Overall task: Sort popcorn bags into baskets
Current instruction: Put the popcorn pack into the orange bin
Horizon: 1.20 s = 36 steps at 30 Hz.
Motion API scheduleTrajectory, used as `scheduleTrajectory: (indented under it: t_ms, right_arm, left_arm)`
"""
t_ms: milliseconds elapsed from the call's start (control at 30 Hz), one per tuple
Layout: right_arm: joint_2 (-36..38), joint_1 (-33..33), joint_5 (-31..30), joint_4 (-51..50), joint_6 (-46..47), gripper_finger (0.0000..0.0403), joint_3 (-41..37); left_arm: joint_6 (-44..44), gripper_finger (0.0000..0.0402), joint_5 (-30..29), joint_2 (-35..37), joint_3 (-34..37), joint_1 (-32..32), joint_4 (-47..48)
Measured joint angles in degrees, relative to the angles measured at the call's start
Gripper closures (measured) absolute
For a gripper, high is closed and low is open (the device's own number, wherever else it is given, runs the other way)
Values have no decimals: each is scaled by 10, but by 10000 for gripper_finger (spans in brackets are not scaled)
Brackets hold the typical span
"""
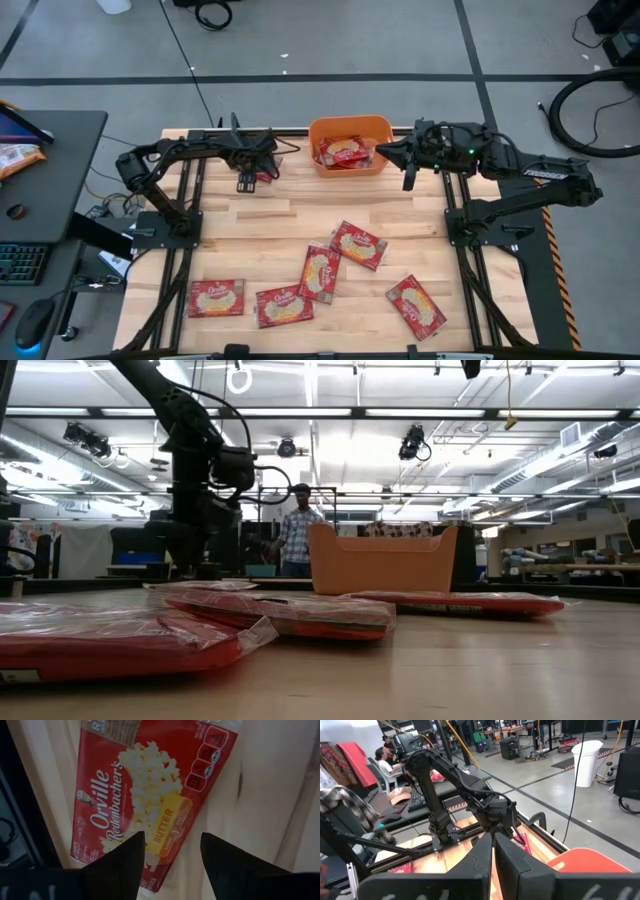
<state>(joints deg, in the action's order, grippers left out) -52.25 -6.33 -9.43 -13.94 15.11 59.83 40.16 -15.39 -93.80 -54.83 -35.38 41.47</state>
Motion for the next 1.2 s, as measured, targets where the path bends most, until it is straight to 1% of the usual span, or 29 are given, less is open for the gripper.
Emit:
scheduleTrajectory:
  t_ms: [200, 400, 567, 867, 1000, 1200]
  right_arm:
    - [0, 0, 0, 1, 0, 379, 0]
    - [0, 0, 0, 1, 4, 379, 0]
    - [0, 0, 0, 1, 15, 379, 0]
    - [0, 0, -1, 1, 21, 379, 0]
    - [0, 0, -2, 2, 23, 379, 0]
    - [0, 0, -4, 2, 23, 379, 0]
  left_arm:
    - [2, 205, 2, -1, 0, -11, 0]
    - [1, 205, 2, -28, 0, -12, -4]
    - [-1, 205, -24, -48, 0, -6, -20]
    - [-9, 209, -28, -74, -1, -7, -20]
    - [-23, 235, -31, -78, -2, -4, -20]
    - [-54, 312, -27, -78, -2, -3, -4]
